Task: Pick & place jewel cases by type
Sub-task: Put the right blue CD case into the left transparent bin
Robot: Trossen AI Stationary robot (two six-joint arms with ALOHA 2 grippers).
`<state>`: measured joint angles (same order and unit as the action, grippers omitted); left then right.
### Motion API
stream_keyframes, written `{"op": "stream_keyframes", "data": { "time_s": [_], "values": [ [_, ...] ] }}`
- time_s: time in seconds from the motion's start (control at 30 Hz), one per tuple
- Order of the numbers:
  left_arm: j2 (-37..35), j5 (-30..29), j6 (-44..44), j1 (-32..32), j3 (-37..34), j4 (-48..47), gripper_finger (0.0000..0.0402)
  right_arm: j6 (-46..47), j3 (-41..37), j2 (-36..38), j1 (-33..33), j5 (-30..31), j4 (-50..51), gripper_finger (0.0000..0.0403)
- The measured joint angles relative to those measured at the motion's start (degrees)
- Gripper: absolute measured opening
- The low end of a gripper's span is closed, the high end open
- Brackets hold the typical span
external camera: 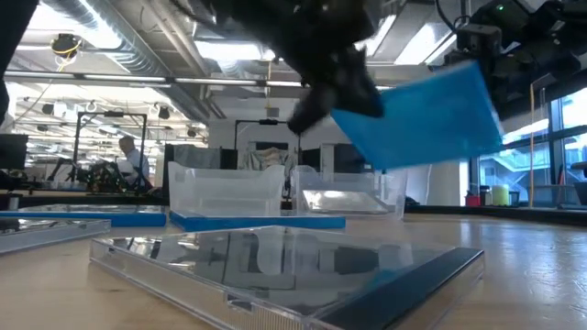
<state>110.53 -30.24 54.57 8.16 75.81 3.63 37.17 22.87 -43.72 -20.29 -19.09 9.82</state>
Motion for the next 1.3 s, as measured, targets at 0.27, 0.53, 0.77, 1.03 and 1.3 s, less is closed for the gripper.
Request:
{"op": "stream_keyframes", "data": {
  "time_s": [0.27, 0.53, 0.77, 1.03, 1.3],
  "values": [
    [-13.49, -0.1, -15.81, -4.01, 0.0, -22.58, 0.0036, -1.48, 0.02, 0.0, 0.0, 0.39, 1.46, 0.0255],
    [-24.6, -7.89, -25.15, -7.14, 0.02, -39.91, 0.0035, -1.88, 0.02, 0.0, 0.0, 1.68, 2.34, 0.0255],
    [-30.44, -8.1, -33.09, -9.64, 0.02, -50.93, 0.0037, -3.17, 0.02, 0.0, 0.0, 1.69, 2.49, 0.0255],
    [-30.64, -7.83, -34.93, -11.68, 0.09, -54.1, 0.0038, -3.26, 0.02, 0.0, 0.0, 3.63, 2.52, 0.0255],
    [-30.94, -7.92, -35.85, -12.92, -3.38, -55.33, 0.0035, -3.24, 0.02, 0.0, 0.0, 3.59, 2.97, 0.0255]
  ]
}}
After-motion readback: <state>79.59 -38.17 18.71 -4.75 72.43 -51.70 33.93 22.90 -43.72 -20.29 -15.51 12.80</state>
